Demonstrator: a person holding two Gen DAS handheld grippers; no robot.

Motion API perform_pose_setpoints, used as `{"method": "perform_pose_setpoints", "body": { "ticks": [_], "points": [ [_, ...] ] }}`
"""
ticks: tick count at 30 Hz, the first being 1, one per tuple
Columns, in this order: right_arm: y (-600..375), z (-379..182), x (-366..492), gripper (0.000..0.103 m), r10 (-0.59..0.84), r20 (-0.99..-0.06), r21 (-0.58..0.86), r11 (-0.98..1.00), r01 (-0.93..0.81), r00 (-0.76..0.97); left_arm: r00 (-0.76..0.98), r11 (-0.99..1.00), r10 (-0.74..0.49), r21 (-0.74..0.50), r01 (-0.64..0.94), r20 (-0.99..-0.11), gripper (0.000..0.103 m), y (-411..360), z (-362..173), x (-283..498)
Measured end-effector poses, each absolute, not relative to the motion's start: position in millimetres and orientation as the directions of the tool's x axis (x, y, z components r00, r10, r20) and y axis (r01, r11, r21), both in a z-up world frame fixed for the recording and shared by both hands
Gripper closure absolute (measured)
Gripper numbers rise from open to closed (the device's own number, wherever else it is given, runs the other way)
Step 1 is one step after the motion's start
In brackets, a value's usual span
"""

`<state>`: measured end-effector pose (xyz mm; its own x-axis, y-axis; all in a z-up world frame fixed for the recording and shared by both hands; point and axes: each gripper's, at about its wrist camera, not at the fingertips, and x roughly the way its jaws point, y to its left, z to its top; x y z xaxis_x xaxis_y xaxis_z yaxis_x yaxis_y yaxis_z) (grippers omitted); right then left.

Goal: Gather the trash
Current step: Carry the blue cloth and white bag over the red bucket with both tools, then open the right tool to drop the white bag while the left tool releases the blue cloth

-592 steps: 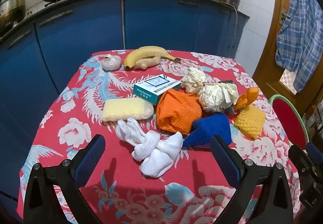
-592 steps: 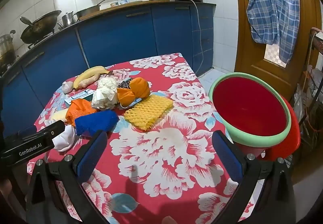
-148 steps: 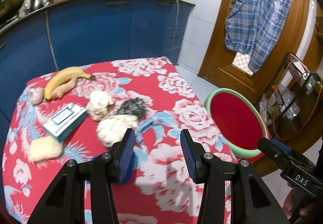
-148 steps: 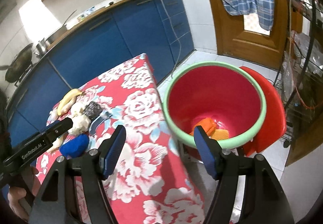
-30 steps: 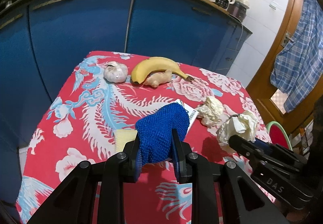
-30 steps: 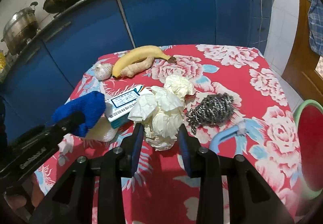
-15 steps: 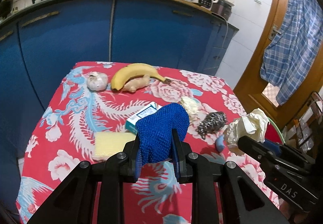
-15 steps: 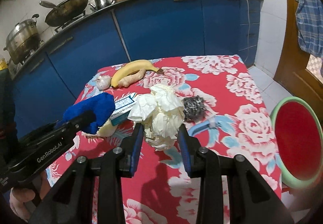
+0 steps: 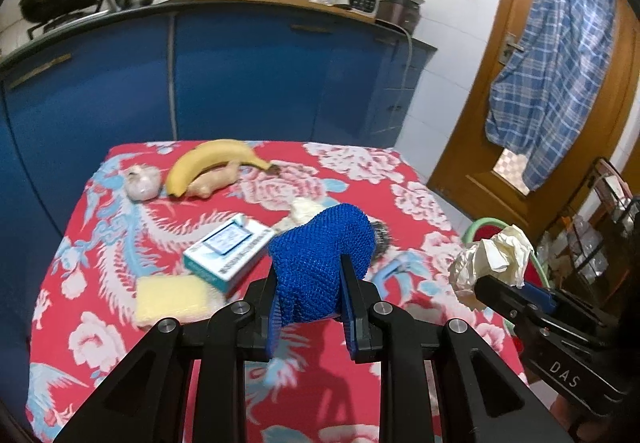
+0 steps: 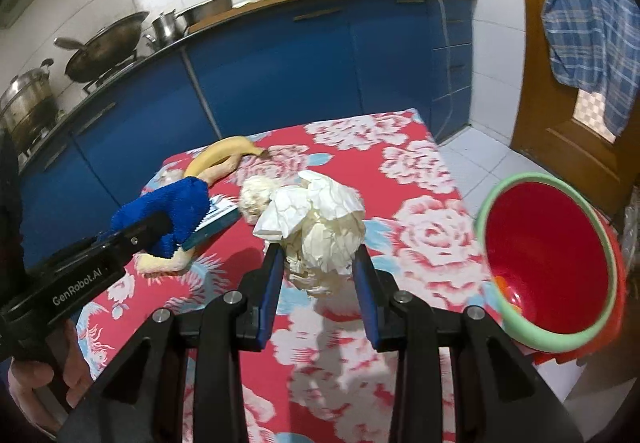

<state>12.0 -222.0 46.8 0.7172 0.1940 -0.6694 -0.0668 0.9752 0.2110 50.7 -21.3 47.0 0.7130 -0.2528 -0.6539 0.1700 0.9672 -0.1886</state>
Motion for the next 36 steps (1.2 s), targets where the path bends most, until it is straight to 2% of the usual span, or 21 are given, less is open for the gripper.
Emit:
{"method": "perform_pose_setpoints", "body": {
  "ticks": [23, 36],
  "points": [
    [-337.3, 44.6, -16.3, 0.065, 0.023, -0.665, 0.229, 0.958, 0.175, 0.747, 0.655, 0.918, -0.363, -0.134, 0.374, -0.663, 0.078, -133.4, 56.5, 59.2],
    [-399.5, 15.4, -20.3, 0.065, -0.015, -0.697, 0.281, 0.914, 0.292, 0.717, 0.600, 0.887, -0.385, -0.104, 0.449, -0.701, 0.078, -193.9, 39.7, 69.6]
  ]
}}
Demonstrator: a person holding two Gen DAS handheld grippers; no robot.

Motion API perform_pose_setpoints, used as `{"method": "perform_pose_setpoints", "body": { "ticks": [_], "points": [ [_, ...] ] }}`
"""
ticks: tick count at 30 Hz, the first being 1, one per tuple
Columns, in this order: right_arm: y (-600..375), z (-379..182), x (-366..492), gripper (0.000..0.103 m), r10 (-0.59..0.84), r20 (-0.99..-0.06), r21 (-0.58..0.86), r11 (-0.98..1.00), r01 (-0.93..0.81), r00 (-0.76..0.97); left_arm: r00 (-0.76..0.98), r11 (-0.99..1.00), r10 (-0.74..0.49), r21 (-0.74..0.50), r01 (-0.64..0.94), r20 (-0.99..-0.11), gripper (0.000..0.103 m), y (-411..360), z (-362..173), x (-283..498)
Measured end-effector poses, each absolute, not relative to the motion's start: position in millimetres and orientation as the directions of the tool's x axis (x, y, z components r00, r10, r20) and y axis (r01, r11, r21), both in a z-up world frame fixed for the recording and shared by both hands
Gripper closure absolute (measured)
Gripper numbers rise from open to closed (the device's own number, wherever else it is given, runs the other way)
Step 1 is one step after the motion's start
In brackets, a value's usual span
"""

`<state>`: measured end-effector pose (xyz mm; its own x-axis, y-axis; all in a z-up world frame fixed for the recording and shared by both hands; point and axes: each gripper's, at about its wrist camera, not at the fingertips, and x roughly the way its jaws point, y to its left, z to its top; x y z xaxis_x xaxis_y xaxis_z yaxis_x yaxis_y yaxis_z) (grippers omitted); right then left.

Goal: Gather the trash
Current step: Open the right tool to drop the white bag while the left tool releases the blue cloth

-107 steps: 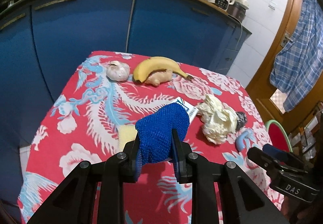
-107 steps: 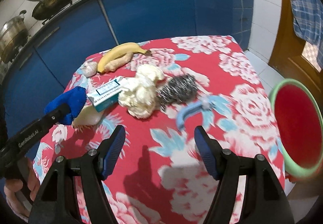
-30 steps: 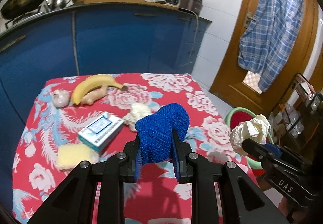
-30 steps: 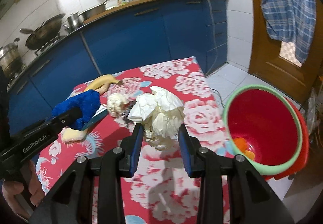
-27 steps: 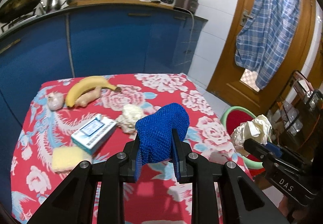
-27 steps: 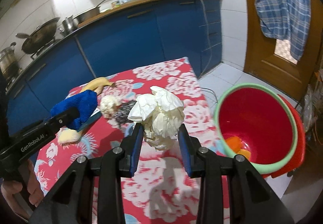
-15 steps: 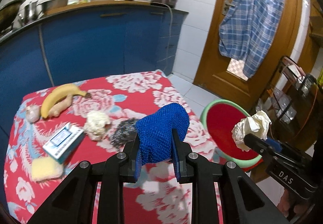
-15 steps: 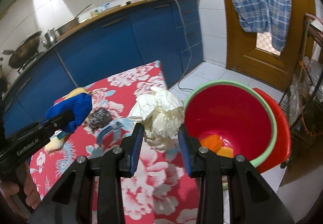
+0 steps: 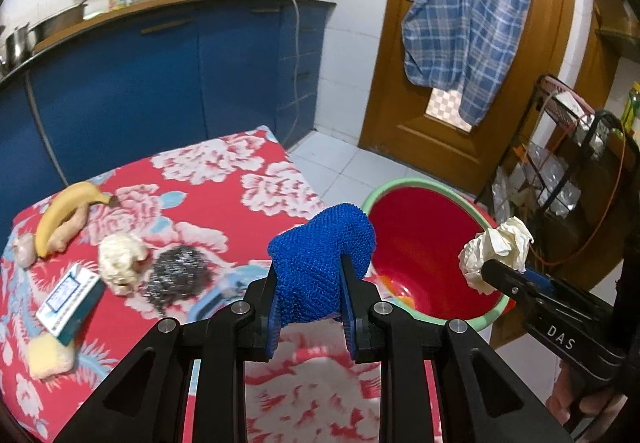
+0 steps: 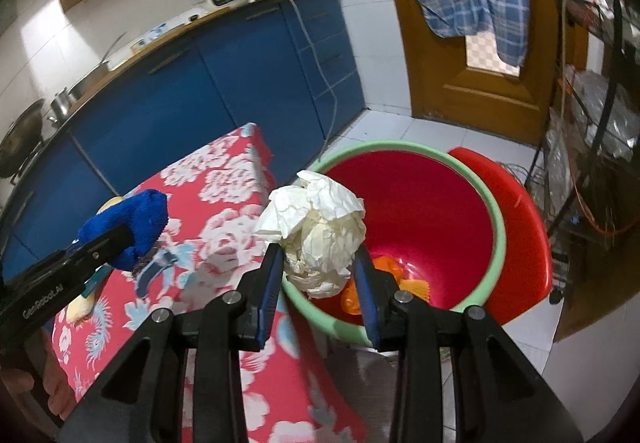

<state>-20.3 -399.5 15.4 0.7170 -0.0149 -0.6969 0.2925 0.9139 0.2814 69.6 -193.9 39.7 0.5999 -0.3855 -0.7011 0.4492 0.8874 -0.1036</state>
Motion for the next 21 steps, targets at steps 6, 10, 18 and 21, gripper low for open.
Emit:
{"method": "perform_pose_setpoints", "body": {
  "ticks": [6, 10, 18, 21],
  "points": [
    [-424.3, 0.8, -20.3, 0.061, -0.016, -0.715, 0.309, 0.890, 0.337, 0.698, 0.569, 0.873, -0.389, -0.093, 0.479, -0.725, 0.078, -222.4, 27.3, 75.9],
    [-444.3, -9.8, -18.5, 0.058, -0.010, -0.729, 0.339, 0.863, 0.374, 0.685, 0.541, 0.857, -0.396, -0.087, 0.508, -0.742, 0.078, -244.4, 17.9, 80.1],
    [-463.7, -12.0, -23.0, 0.047, -0.021, -0.717, 0.354, 0.850, 0.390, 0.697, 0.489, 0.831, -0.403, -0.087, 0.549, -0.774, 0.078, -278.3, 1.1, 86.1],
    [-469.1, -11.1, -26.1, 0.047, -0.027, -0.712, 0.360, 0.844, 0.398, 0.702, 0.473, 0.821, -0.405, -0.083, 0.565, -0.782, 0.078, -288.1, -4.2, 86.5]
  ]
}}
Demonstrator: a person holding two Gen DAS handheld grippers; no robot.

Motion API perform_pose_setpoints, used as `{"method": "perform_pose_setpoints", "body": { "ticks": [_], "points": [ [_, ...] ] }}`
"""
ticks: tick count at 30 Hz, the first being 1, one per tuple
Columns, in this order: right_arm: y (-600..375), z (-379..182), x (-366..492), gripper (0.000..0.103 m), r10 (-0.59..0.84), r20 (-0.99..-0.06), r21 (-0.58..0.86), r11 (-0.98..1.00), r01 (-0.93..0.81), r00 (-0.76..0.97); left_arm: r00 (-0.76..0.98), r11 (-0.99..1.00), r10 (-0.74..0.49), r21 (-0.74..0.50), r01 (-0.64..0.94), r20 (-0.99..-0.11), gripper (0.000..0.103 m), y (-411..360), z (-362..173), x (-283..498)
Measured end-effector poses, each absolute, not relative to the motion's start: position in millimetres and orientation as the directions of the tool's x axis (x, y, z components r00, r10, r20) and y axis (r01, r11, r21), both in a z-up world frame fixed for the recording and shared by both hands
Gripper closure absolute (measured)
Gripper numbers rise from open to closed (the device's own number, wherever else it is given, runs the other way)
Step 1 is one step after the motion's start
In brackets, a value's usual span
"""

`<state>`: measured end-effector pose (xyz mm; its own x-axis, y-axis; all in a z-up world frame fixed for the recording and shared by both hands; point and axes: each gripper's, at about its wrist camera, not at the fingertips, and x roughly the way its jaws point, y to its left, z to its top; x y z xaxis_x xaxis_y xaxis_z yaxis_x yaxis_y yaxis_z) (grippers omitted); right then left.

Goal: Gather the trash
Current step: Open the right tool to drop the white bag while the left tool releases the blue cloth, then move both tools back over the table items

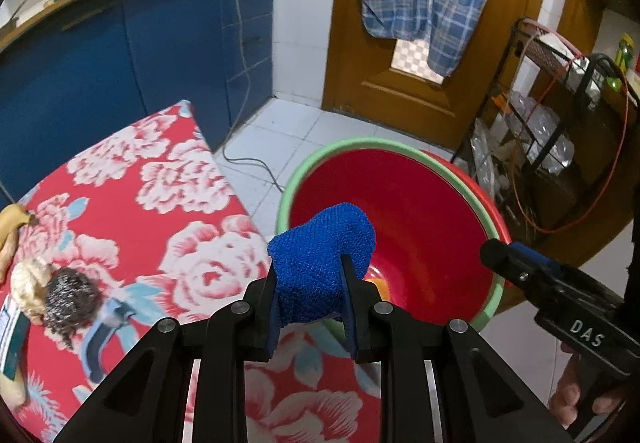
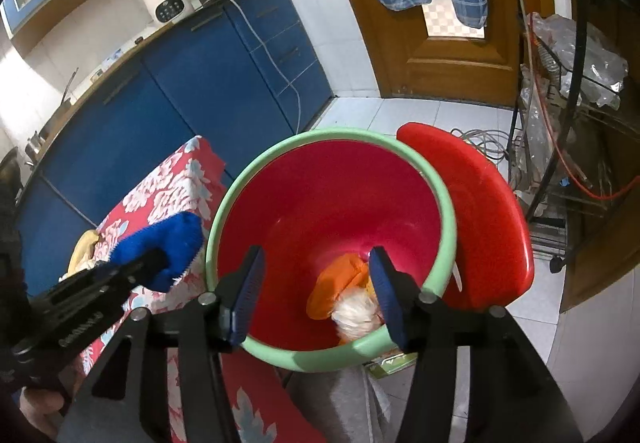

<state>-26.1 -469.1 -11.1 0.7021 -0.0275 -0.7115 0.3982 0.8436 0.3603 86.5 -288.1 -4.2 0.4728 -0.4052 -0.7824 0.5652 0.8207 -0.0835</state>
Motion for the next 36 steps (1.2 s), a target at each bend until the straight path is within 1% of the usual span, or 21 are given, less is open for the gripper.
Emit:
{"method": "perform_pose_setpoints", "body": {
  "ticks": [2, 5, 7, 9, 15, 25, 29, 36],
  "points": [
    [-473.6, -11.3, -28.7, 0.047, -0.031, -0.712, 0.365, 0.837, 0.407, 0.702, 0.464, 0.815, -0.404, -0.081, 0.573, -0.788, 0.078, -294.7, -7.7, 87.0],
    [-478.6, -10.9, -32.0, 0.047, -0.041, -0.710, 0.364, 0.833, 0.416, 0.703, 0.449, 0.808, -0.405, -0.082, 0.584, -0.796, 0.074, -302.3, -11.6, 88.9],
    [-481.1, -10.8, -34.3, 0.047, -0.046, -0.709, 0.365, 0.830, 0.422, 0.703, 0.446, 0.805, -0.403, -0.078, 0.588, -0.799, 0.069, -306.0, -12.6, 89.1],
    [-482.8, -11.6, -36.3, 0.047, -0.050, -0.710, 0.366, 0.826, 0.429, 0.702, 0.448, 0.810, -0.395, -0.075, 0.581, -0.802, 0.059, -307.3, -13.1, 90.2],
    [-482.4, -12.7, -39.4, 0.047, -0.046, -0.712, 0.372, 0.822, 0.431, 0.701, 0.461, 0.826, -0.380, -0.070, 0.560, -0.802, 0.047, -301.7, -11.5, 90.1],
    [-464.9, -6.1, -39.8, 0.047, -0.018, -0.708, 0.384, 0.830, 0.405, 0.706, 0.475, 0.848, -0.378, -0.092, 0.521, -0.795, 0.047, -276.1, -4.8, 85.1],
    [-455.2, -0.2, -40.4, 0.044, -0.008, -0.699, 0.383, 0.840, 0.384, 0.715, 0.492, 0.859, -0.381, -0.102, 0.502, -0.783, 0.047, -264.0, 1.8, 82.7],
    [-435.5, 5.6, -38.7, 0.044, 0.014, -0.697, 0.379, 0.856, 0.352, 0.717, 0.516, 0.882, -0.368, -0.114, 0.458, -0.774, 0.047, -237.2, 7.8, 80.4]
  ]
}}
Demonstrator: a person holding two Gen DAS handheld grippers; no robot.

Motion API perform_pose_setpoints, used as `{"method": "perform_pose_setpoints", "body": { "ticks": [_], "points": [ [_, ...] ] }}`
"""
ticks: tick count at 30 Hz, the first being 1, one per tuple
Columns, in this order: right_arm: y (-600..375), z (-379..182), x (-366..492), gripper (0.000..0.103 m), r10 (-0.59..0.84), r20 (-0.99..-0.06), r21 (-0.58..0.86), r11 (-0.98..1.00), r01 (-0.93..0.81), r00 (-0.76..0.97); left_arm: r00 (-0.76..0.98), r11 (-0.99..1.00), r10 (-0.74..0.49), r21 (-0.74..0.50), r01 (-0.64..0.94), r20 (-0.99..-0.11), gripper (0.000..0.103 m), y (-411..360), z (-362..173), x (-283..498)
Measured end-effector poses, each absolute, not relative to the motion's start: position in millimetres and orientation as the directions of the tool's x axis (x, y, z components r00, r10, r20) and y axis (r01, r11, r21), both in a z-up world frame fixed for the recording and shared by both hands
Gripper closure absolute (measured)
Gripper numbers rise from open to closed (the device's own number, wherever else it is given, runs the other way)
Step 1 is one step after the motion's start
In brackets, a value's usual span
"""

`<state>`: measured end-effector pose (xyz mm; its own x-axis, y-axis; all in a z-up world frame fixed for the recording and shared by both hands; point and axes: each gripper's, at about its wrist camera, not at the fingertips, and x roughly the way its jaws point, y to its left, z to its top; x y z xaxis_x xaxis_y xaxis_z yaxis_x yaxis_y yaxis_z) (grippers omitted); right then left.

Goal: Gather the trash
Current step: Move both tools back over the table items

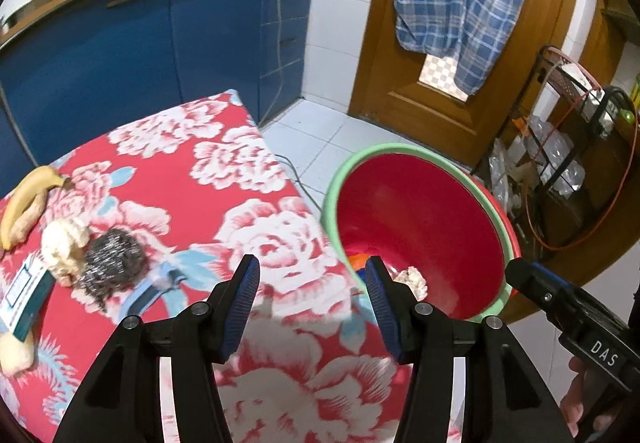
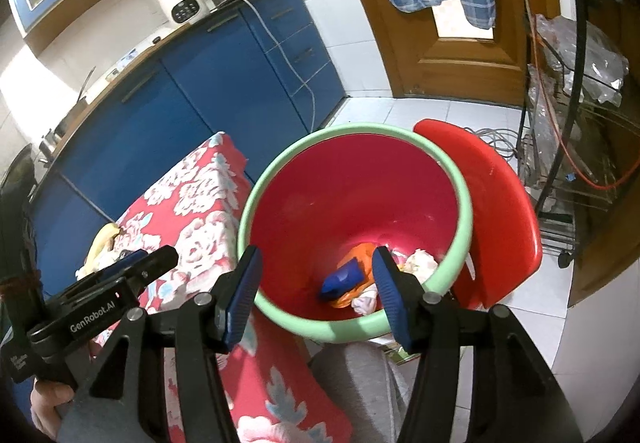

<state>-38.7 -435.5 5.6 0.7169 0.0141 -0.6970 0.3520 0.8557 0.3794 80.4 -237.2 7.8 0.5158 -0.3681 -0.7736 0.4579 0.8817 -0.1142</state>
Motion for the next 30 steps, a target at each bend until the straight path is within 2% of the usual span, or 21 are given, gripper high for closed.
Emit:
{"method": "perform_pose_setpoints", "body": {
  "ticks": [20, 30],
  "points": [
    [-350.4, 19.7, -20.0, 0.044, 0.122, -0.696, 0.369, 0.906, 0.207, 0.707, 0.592, 0.943, -0.313, -0.169, 0.286, -0.743, 0.047, -129.0, 22.9, 74.6],
    [-309.1, 26.2, -6.6, 0.039, 0.156, -0.703, 0.352, 0.924, 0.149, 0.694, 0.627, 0.965, -0.250, -0.137, 0.223, -0.738, 0.047, -77.9, 29.6, 81.9]
  ]
}}
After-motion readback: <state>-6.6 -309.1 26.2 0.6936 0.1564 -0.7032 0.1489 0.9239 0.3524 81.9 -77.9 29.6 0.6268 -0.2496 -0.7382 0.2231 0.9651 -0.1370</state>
